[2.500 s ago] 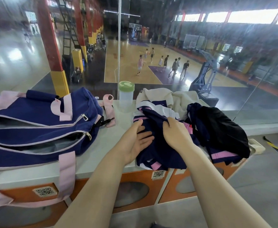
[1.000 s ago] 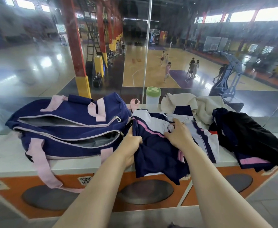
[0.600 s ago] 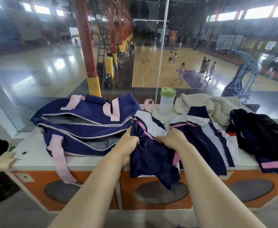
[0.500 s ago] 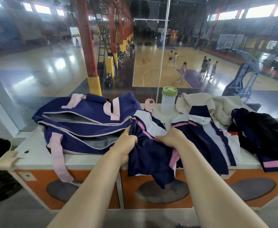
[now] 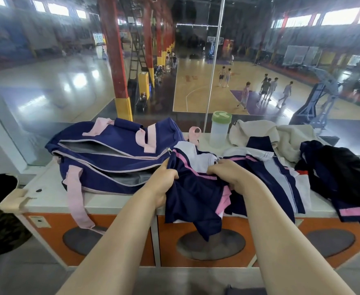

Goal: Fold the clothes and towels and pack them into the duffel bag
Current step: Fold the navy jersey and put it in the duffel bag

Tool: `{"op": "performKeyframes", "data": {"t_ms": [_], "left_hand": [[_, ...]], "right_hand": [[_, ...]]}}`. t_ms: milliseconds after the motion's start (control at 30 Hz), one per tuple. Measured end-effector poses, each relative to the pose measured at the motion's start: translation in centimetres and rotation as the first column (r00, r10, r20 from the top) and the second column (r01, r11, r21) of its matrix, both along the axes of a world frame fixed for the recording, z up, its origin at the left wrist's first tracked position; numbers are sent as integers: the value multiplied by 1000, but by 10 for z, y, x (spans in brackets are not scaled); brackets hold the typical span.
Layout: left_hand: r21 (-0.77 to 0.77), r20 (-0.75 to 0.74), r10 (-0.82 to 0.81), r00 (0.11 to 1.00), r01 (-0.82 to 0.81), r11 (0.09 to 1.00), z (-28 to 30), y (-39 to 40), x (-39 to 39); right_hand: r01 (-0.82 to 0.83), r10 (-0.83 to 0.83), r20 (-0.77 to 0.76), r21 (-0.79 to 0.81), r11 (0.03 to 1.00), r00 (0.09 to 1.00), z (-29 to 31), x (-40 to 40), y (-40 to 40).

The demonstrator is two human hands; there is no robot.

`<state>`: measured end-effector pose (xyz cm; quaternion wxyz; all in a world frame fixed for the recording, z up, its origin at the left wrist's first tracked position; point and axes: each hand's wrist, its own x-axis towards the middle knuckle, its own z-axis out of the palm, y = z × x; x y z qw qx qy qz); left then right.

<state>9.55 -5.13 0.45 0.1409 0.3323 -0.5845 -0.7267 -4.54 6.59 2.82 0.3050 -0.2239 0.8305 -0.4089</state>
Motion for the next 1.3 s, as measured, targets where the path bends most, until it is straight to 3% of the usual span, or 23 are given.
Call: {"op": "performKeyframes", "data": {"t_ms": [133, 233, 333, 467, 633, 800, 867, 933, 967, 1033, 1133, 1167, 1233, 1300], "left_hand": [[-96, -27, -42, 999, 39, 995, 7, 5, 0], [-228, -21, -89, 996, 82, 970, 15, 13, 1], [-219, -68, -104, 992, 86, 972, 20, 17, 6], [-202, -8, -144, 990, 139, 969, -1, 2, 4], [-188, 16, -211, 977, 210, 959, 39, 20, 34], [-269, 147, -286, 947, 317, 910, 49, -6, 55], [-507, 204, -170, 964, 253, 824, 52, -24, 64], [-806, 331, 68, 941, 245, 539, 45, -54, 75], [-861, 405, 173, 898, 311, 403, 38, -71, 81], [-831, 555, 312, 771, 496, 252, 25, -102, 95], [-734, 673, 393, 626, 632, 249, 17, -137, 109], [-725, 681, 399, 614, 644, 245, 16, -145, 111], [-716, 670, 428, 607, 680, 155, 14, -152, 110], [-766, 597, 442, 669, 639, 68, 11, -150, 106]], "right_hand": [[-4, 1, -390, -5, 1000, 921, 5, 8, -8], [-36, 13, -539, -32, 999, 842, 9, 24, -20], [-130, 52, -472, -134, 982, 880, 15, 41, -29], [-185, 111, -329, -204, 961, 938, 18, 52, -30], [-193, 120, -250, -291, 937, 961, 19, 58, -30], [-187, 111, -402, -154, 970, 909, 14, 56, -36], [-183, 114, -427, -124, 975, 897, 17, 52, -35], [-198, 141, -462, -77, 977, 875, 22, 49, -34], [-214, 158, -480, -63, 975, 863, 24, 47, -33], [-241, 187, -499, -45, 969, 846, 29, 46, -32], [-273, 214, -492, -51, 961, 844, 34, 43, -33], [-279, 216, -494, -56, 959, 842, 37, 42, -32], [-289, 216, -488, -77, 954, 846, 41, 40, -33], [-287, 211, -489, -85, 954, 847, 46, 37, -33]]}}
